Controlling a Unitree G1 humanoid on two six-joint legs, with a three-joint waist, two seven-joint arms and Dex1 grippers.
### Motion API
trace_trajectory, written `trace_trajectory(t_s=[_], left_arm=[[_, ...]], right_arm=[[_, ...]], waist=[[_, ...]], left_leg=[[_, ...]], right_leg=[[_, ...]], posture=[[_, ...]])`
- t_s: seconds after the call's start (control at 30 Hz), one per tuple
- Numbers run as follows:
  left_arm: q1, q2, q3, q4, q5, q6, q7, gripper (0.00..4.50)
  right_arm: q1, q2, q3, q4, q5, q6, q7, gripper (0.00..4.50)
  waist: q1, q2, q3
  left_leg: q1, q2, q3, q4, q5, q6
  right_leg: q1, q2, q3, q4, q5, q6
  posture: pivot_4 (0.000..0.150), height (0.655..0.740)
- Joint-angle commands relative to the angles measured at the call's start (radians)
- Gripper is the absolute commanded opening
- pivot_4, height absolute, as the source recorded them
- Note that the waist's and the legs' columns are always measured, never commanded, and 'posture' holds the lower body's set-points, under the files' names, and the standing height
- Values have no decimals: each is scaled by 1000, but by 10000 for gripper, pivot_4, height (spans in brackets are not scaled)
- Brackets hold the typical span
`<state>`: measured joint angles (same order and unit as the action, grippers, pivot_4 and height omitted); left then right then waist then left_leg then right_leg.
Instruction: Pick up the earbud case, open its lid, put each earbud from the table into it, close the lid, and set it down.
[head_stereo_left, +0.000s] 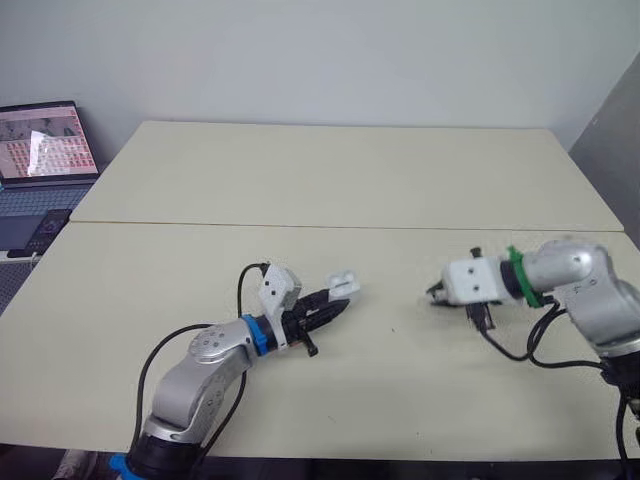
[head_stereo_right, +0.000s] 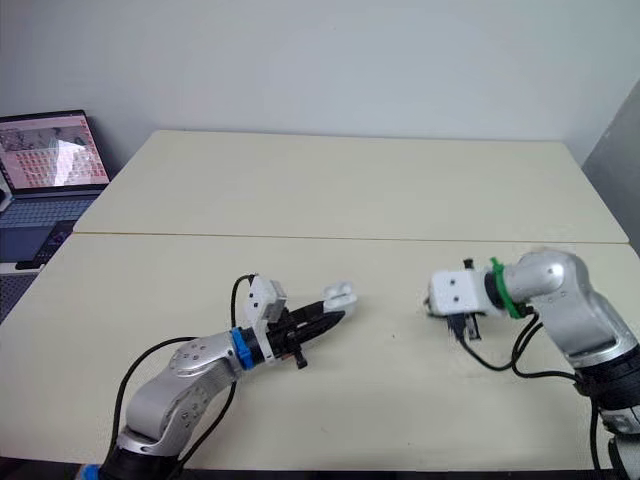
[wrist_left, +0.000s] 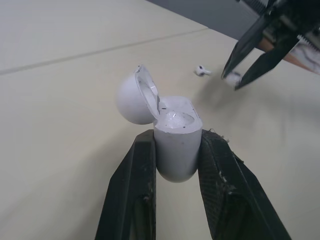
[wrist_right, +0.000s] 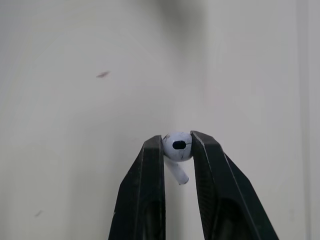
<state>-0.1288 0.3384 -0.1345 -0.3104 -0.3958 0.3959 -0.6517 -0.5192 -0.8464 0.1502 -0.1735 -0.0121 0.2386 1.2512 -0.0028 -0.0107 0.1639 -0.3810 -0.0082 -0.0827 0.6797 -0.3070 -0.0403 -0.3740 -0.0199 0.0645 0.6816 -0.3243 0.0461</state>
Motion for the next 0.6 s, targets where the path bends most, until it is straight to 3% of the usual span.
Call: trace_trajectory(t_s=[0.03, 0.27, 0.6], left_arm=[[-39, -62, -9, 21, 52, -91, 57, 7886], [-177, -221, -12, 176, 105, -169, 163, 7886], [-304, -309, -35, 323, 185, -285, 204, 7886]], right_arm=[[-36, 82, -125, -27, 128, 131, -113, 4147], [-32, 393, -310, -143, 406, 372, -411, 4147], [5, 667, -344, -275, 625, 535, -742, 4147]], waist=[[0, 0, 0], [0, 0, 0], [-6, 0, 0]], left_leg=[[0, 0, 0, 0, 0, 0], [-1, 0, 0, 0, -2, 3], [-2, 0, 4, 0, 0, 0]], right_leg=[[0, 0, 0, 0, 0, 0], [-1, 0, 0, 1, 0, 0], [-7, 1, 0, 7, 0, 0]], posture=[[1500, 7400], [1500, 7400], [1500, 7400]])
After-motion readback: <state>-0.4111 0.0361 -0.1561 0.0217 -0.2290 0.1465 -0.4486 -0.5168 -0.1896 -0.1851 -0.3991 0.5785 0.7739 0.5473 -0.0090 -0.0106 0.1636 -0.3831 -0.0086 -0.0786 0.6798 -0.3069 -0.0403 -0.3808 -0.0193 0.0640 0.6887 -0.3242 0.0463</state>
